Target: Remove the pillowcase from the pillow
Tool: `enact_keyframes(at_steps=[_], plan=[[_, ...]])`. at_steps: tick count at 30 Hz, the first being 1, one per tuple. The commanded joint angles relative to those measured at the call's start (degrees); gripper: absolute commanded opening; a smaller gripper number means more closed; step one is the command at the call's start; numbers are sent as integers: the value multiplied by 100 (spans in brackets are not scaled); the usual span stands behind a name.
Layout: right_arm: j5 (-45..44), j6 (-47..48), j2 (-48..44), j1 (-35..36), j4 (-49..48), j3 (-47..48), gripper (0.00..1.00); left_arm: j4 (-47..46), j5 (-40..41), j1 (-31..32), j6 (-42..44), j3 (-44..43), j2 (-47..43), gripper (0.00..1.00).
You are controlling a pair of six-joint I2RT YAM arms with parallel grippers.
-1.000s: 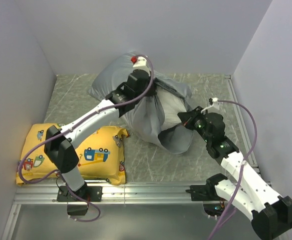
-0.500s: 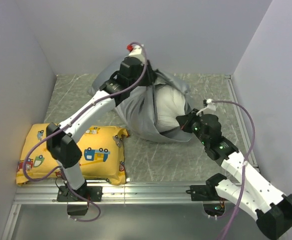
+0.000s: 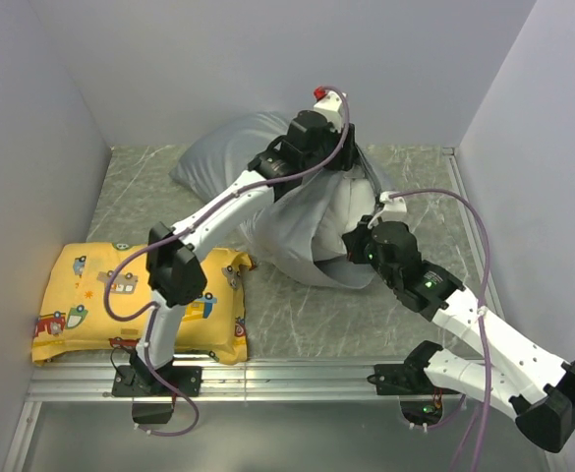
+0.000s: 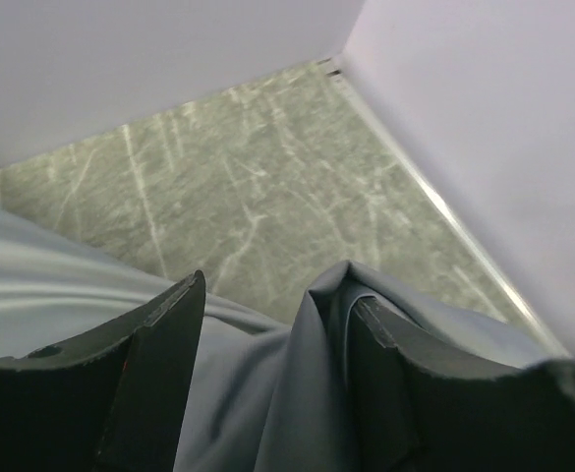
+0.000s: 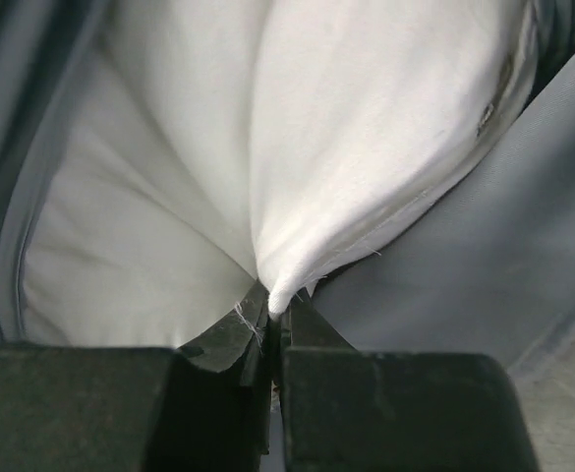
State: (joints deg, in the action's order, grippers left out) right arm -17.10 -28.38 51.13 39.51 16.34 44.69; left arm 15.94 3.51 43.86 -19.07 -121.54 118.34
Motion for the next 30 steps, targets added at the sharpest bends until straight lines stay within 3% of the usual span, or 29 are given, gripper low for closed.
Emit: enact_keyframes(at_steps=[1,2,5,11,14,17,18,20,23,30], plan=[[-47,342,-270,250,246,374,0,-215,824,-131,246,-722,372,61],[-126,359,-323,259,299,418,0,-67,1210,-184,202,-888,452,60],[-328,369,-578,268,493,488,0,267,1380,-614,-227,-943,655,55],[-732,360,-1184,277,862,769,0,347,1864,-1581,-791,102,304,49],[-970,368,-1360,277,968,936,0,541,1506,-1959,-1037,252,225,45],[-1058,325,-1081,277,968,1042,0,-160,548,-1873,-774,734,-161,59],[-1032,264,-984,277,924,1059,0,-292,398,-1794,-713,789,-276,67],[-857,158,-773,277,696,1007,0,-452,-250,-1539,-563,676,-470,76],[-882,-18,-536,268,397,963,0,-172,-578,-1082,-300,238,-567,81],[-944,-19,-622,268,97,1235,0,260,299,-132,0,569,-1558,95]])
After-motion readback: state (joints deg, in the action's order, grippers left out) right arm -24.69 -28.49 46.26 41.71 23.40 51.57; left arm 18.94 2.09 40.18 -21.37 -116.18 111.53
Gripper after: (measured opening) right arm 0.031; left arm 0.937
